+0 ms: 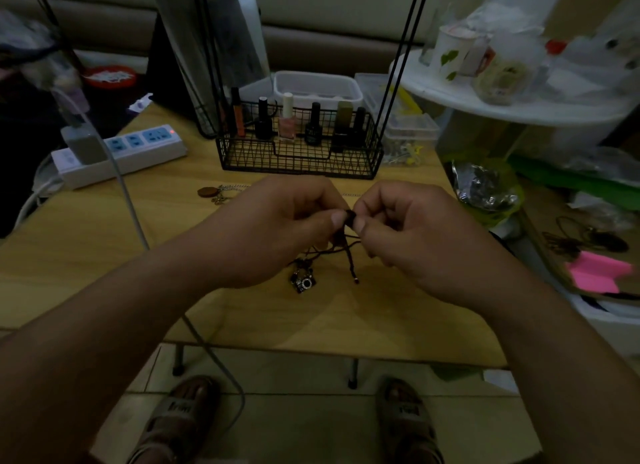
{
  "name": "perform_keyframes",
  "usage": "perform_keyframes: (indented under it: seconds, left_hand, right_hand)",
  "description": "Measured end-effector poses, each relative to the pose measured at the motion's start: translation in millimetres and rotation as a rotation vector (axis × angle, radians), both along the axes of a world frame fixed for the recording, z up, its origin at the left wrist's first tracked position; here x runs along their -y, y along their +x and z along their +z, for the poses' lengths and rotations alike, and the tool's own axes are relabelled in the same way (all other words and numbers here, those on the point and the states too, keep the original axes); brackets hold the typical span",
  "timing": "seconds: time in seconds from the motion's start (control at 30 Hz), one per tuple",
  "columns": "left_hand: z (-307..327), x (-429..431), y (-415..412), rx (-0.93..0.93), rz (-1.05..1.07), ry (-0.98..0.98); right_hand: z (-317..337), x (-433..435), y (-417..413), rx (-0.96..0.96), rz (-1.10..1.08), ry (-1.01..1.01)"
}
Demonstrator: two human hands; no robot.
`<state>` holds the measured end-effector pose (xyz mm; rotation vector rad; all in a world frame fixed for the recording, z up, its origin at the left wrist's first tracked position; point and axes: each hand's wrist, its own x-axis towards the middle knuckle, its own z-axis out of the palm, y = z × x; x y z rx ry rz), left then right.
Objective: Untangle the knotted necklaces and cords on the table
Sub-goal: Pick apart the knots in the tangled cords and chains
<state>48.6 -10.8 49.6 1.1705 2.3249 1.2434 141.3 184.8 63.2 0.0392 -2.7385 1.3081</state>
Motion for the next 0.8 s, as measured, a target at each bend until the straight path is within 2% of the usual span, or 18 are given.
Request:
perform_keyframes:
  seconds: [0.2,0.3,0.43,0.6,0.8]
  left_hand:
    - [3.2,2.4,1.7,0.154,-0.037,0.015]
    - [2.7,3.4,-1.4,0.25,-0.035,0.102]
    - [1.8,-0.5,-1.6,0.422,0.056,0.284]
    - [-0.8,-4.0,-3.1,0.365,0.186,0.381]
    - [-3.3,-4.3,-1.1,0.201,0.194,0.332]
  right_hand:
    - [0.7,-1.0,0.8,0.0,0.063,0.113]
    - [2.1,1.2,-1.4,-0.055,0.015,0.042]
    - [0.2,1.7,-7.4,-0.136,-0.178,-0.125]
    - [-2.2,8.5,-5.1,-0.125,-0.225,-0.233]
    - [-8.1,17.9,-10.1,-0.173,-0.212,-0.17]
